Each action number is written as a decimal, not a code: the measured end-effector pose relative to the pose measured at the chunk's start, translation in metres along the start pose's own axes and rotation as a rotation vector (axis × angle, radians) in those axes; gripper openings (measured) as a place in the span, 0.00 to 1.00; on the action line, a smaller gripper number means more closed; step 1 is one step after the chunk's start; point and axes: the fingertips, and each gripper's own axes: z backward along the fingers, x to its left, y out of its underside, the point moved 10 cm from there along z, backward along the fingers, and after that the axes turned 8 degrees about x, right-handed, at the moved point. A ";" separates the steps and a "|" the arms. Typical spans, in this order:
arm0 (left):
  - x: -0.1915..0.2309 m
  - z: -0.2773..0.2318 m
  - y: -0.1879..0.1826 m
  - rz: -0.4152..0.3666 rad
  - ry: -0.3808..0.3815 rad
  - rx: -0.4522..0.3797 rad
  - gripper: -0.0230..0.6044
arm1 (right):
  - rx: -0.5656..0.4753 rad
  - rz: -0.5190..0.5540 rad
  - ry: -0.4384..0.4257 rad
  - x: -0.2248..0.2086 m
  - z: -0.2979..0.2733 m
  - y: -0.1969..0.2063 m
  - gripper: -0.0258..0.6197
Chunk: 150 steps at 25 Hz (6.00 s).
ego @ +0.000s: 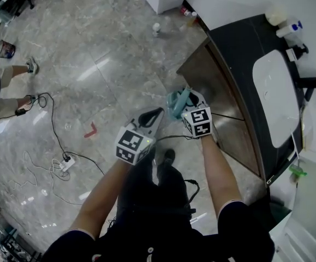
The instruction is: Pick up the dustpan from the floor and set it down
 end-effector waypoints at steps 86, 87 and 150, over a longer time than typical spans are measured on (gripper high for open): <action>-0.196 0.153 -0.082 -0.174 -0.090 -0.248 0.06 | -0.396 -0.045 0.005 0.094 0.328 -0.069 0.18; -0.192 0.149 -0.079 -0.173 -0.091 -0.236 0.06 | -0.386 -0.051 0.008 0.092 0.322 -0.067 0.18; 0.030 0.044 0.007 0.035 -0.047 0.055 0.06 | 0.057 -0.174 0.113 0.028 -0.035 -0.028 0.19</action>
